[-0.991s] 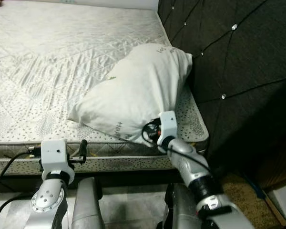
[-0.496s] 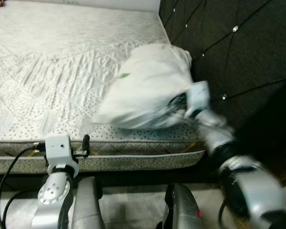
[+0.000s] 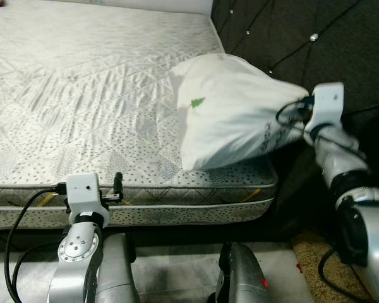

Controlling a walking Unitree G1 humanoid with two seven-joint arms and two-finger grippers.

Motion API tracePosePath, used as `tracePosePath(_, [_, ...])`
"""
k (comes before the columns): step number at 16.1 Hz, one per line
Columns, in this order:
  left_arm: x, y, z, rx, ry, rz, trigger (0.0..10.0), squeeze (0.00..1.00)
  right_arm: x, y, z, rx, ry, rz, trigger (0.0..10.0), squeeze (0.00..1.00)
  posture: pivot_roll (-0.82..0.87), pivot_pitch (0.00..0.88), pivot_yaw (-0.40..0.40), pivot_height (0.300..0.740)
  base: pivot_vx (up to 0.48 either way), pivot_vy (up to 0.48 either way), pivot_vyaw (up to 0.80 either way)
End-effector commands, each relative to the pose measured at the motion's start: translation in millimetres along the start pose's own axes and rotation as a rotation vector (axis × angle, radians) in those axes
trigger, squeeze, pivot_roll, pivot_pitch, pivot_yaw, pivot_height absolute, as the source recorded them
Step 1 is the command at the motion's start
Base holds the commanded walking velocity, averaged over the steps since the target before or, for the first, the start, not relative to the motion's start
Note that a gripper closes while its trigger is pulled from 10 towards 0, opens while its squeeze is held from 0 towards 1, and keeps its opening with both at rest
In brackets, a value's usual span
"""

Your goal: Clean up the room

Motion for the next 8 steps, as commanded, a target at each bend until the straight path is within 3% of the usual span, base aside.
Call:
tracePosePath(1, [-2.1,-1.9,0,-0.002,0.0,-0.009,10.0,0.0,1.3,1.3,2,-0.041,-0.013,0.016,0.0,0.0,0.02,0.0,-0.103,0.564,0.0,0.0,0.0])
tracePosePath(3, [-3.4,-3.5,0,-0.007,-0.005,-0.016,10.0,0.0,36.0,10.7,-45,0.053,-0.017,0.139,0.0,0.0,0.02,0.0,-0.099,0.564,0.0,0.0,0.0])
tracePosePath(5, [-2.9,-4.3,1,-0.009,-0.007,-0.016,10.0,0.0,61.4,24.9,-77,0.103,-0.03,0.219,0.0,0.0,0.02,0.0,-0.096,0.564,0.0,0.0,0.0])
tracePosePath(6, [-3.1,-4.5,1,-0.011,-0.01,-0.017,10.0,0.0,71.0,33.7,-92,0.129,-0.032,0.233,0.0,0.0,0.02,0.0,-0.094,0.564,0.0,0.0,0.0])
tracePosePath(8, [-4.1,-5.1,1,-0.012,-0.009,-0.021,10.0,0.0,75.8,36.8,-96,0.14,-0.037,0.241,0.0,0.0,0.01,0.0,-0.09,0.564,0.0,0.0,0.0])
Point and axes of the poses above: a point about 5 cm out from each wrist's last joint towards the gripper, its own y axis pointing back from the gripper into the wrist, its own z axis along the axis of the wrist's last joint, x = y × z, the point moved 2 cm from there along -y, pointing out of the wrist towards the gripper, and after that the axes turned 9 degrees about -y, right-handed, at the moved point
